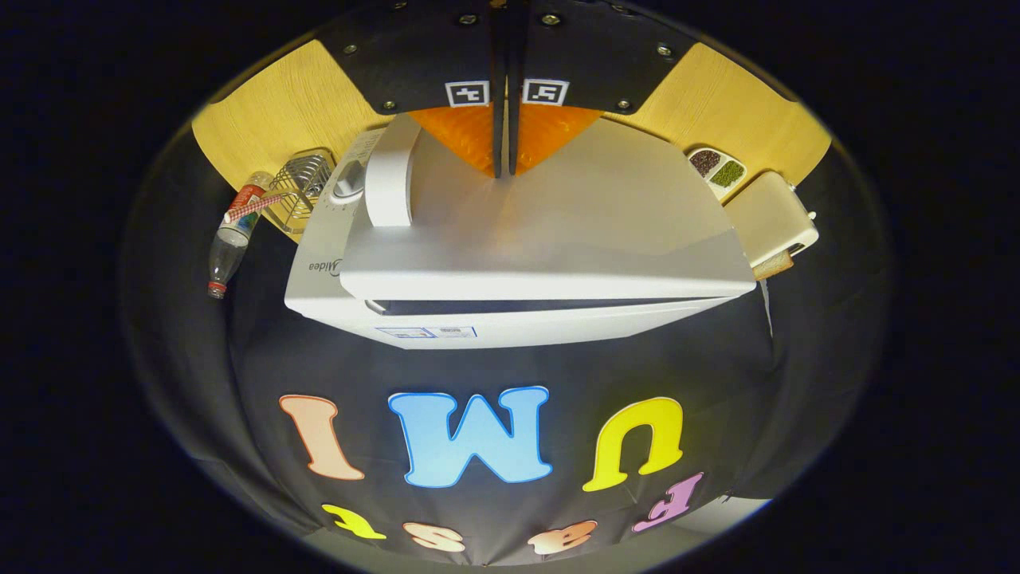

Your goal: Open the microwave, put the food inside, and close the microwave door.

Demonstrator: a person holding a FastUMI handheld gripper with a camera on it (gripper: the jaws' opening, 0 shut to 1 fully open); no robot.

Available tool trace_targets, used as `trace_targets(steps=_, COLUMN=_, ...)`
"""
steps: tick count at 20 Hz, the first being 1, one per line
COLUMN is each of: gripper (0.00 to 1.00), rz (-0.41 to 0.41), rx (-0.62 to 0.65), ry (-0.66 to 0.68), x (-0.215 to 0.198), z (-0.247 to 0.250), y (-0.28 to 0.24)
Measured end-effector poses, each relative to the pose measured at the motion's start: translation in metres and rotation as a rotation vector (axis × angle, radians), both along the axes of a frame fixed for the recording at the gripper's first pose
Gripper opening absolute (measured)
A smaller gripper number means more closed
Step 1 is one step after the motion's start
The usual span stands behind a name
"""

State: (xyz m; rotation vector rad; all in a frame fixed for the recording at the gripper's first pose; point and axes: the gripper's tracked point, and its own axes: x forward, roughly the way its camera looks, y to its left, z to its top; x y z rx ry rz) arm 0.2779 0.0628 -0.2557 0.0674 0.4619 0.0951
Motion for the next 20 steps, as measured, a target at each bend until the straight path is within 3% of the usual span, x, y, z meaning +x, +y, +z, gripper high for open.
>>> trace_targets(steps=11, gripper=0.01, rz=-0.037, rx=-0.049, ry=-0.067, x=0.027, z=-0.001, y=-0.006)
trace_targets(steps=20, gripper=0.02, rz=-0.055, rx=-0.034, ry=-0.114, x=-0.021, z=0.041, y=0.003)
